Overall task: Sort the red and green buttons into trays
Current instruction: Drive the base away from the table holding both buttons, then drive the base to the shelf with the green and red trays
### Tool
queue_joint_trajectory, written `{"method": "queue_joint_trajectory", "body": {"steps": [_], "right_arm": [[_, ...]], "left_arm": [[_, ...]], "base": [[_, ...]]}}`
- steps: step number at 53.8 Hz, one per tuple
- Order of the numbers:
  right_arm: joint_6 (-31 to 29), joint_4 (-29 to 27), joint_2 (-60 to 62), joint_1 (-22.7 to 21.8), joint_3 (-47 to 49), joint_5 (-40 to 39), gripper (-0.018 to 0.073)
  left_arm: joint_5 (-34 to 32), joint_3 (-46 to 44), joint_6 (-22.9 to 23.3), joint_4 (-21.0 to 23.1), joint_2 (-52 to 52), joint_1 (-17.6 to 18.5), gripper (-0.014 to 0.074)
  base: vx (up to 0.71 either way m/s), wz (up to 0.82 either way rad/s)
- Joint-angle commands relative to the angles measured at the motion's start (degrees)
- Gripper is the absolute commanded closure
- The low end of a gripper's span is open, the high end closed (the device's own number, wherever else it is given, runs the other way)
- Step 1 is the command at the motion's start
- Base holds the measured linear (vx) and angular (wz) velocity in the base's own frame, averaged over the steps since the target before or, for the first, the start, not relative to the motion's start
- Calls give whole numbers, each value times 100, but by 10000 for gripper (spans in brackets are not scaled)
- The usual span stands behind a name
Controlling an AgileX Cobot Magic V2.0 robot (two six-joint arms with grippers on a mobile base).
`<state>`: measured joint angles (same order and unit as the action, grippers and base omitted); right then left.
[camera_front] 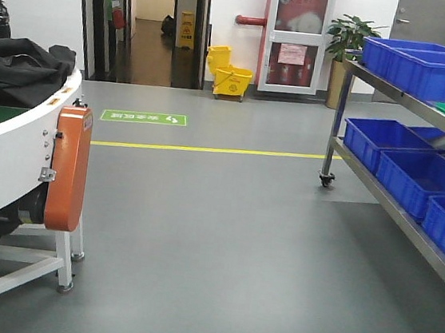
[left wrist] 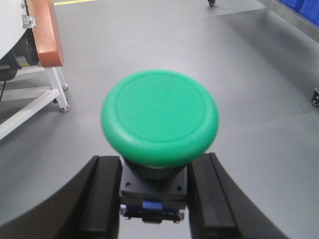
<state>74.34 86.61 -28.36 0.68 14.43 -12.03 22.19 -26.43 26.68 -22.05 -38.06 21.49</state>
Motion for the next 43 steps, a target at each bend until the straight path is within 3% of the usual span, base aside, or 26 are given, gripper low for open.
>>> {"method": "queue_joint_trajectory", "body": {"steps": [1,43], "right_arm": [[1,-107,-11,-14,177,0,568],[1,-107,-11,-14,177,-17,568]], "left_arm": [[-426,-191,27,-30,20,50,598],[-433,-191,27,-25,20,50,598]], "base": [[36,5],[46,-2]]}}
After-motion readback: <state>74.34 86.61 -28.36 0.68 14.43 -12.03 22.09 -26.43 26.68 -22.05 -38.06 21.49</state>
